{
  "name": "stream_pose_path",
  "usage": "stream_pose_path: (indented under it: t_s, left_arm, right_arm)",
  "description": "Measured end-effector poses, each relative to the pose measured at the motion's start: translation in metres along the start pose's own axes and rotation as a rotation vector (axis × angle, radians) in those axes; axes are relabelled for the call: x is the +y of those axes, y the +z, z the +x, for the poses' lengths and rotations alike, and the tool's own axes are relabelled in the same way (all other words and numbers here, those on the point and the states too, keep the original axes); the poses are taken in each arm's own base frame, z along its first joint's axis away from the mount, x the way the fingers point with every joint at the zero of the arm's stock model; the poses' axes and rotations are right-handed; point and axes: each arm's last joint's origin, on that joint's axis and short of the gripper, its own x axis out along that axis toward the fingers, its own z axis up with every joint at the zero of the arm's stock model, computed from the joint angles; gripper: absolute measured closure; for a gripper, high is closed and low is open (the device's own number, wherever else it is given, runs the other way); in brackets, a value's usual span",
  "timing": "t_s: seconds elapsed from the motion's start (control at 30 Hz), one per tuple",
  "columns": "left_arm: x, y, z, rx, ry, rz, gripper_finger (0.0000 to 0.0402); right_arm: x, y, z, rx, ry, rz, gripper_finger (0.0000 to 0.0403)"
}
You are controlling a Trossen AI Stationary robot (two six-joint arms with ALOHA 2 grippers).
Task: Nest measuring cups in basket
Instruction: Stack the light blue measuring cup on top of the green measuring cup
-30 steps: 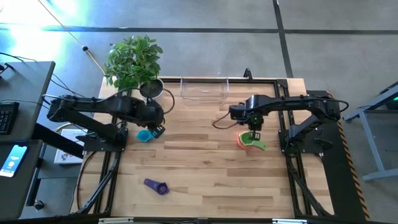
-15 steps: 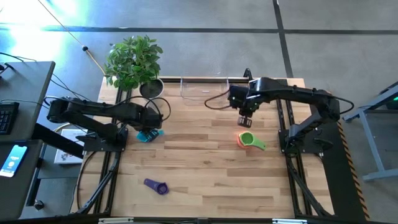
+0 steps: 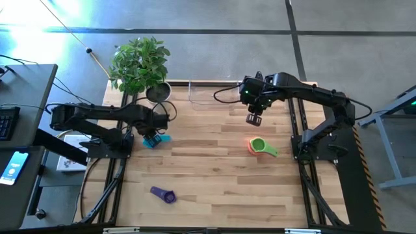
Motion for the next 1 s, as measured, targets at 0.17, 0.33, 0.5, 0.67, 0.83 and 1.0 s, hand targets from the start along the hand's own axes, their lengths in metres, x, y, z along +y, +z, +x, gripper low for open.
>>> stream_pose_path:
  t_s: [0.17,0.33,0.5,0.67,0.83,1.0]
  left_arm:
    - [0.001,0.007,0.001,-0.031,-0.058,0.004,0.0275]
    - [0.001,0.012,0.004,-0.022,-0.087,-0.010,0.0275]
    - [-0.003,0.017,0.013,0.050,-0.090,0.016,0.0275]
    - [-0.009,0.022,0.026,0.126,-0.062,0.060,0.0275]
    - [-0.013,0.025,0.036,0.177,-0.036,0.083,0.0275]
    - [-0.014,0.028,0.044,0.200,0.014,0.090,0.0275]
  right_arm:
    - [0.000,0.000,0.000,0.000,0.001,-0.001,0.0357]
    - [0.000,0.000,0.000,0.000,0.000,-0.002,0.0357]
    - [0.000,0.000,0.000,-0.001,0.000,-0.008,0.0357]
    - [0.000,0.000,0.000,-0.004,0.000,-0.008,0.0357]
    - [0.000,0.000,0.000,-0.004,0.000,-0.008,0.0357]
    - [0.000,0.000,0.000,-0.004,0.000,-0.003,0.0357]
